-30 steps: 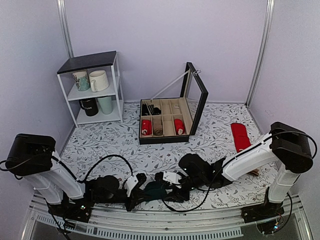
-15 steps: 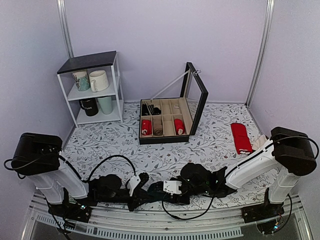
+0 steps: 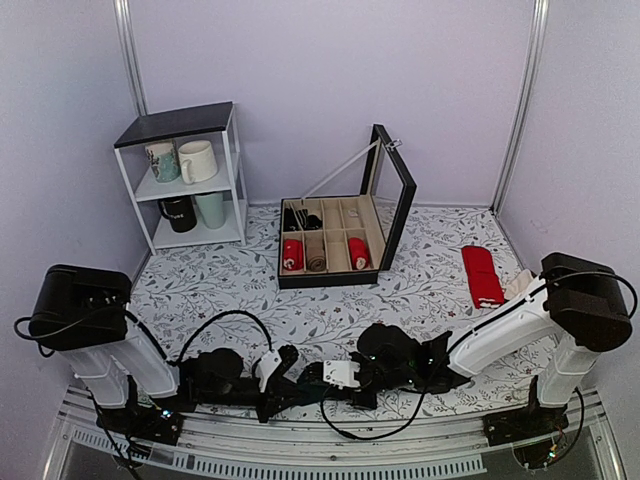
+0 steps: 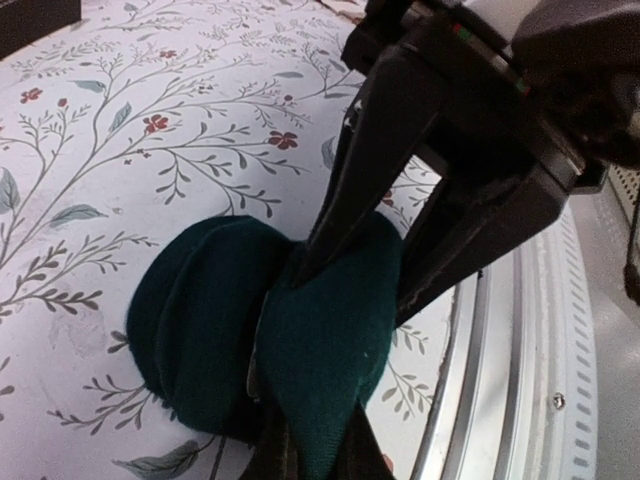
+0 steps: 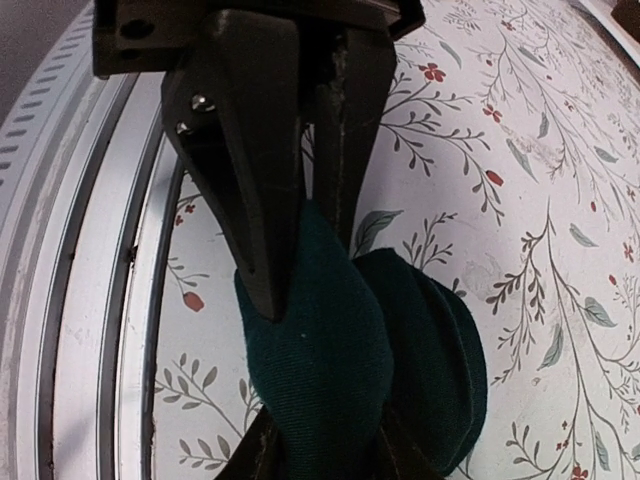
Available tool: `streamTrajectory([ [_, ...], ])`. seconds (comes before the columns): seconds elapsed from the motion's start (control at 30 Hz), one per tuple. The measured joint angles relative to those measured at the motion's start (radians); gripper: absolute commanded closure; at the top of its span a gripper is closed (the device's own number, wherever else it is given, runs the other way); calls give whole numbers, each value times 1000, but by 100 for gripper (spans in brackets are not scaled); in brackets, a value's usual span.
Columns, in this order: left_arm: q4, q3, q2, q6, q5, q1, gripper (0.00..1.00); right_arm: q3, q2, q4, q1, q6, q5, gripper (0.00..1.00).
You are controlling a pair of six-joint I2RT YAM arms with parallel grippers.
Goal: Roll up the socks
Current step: Roll the sock at the center of the board.
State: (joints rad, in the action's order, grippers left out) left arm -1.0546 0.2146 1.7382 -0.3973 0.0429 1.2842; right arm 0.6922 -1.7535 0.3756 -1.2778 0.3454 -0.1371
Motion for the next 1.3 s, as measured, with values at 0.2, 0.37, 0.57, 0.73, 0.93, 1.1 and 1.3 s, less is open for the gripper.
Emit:
streamTrajectory([
  [0.2, 21, -4, -26, 22, -6, -2, 88, 28, -18, -31, 10, -69, -28, 80],
  [0.37, 153, -23, -159, 81, -31, 1, 70, 43, -39, -16, 16, -167, -78, 80],
  [0.57, 285, -68, -394, 194, -123, 53, 68, 64, -48, -44, 32, -268, -135, 81],
  [0.73, 296, -77, -470, 294, -169, 90, 59, 134, -64, -163, 56, -343, -195, 81],
  [0.93, 256, -80, -377, 358, -210, 92, 60, 220, -84, -320, 72, -406, -239, 81],
  [1.1, 170, -79, -244, 399, -232, 92, 60, 271, -103, -403, 80, -432, -263, 81],
  [1.3, 106, -76, -183, 426, -239, 92, 59, 312, -118, -470, 86, -461, -283, 81],
])
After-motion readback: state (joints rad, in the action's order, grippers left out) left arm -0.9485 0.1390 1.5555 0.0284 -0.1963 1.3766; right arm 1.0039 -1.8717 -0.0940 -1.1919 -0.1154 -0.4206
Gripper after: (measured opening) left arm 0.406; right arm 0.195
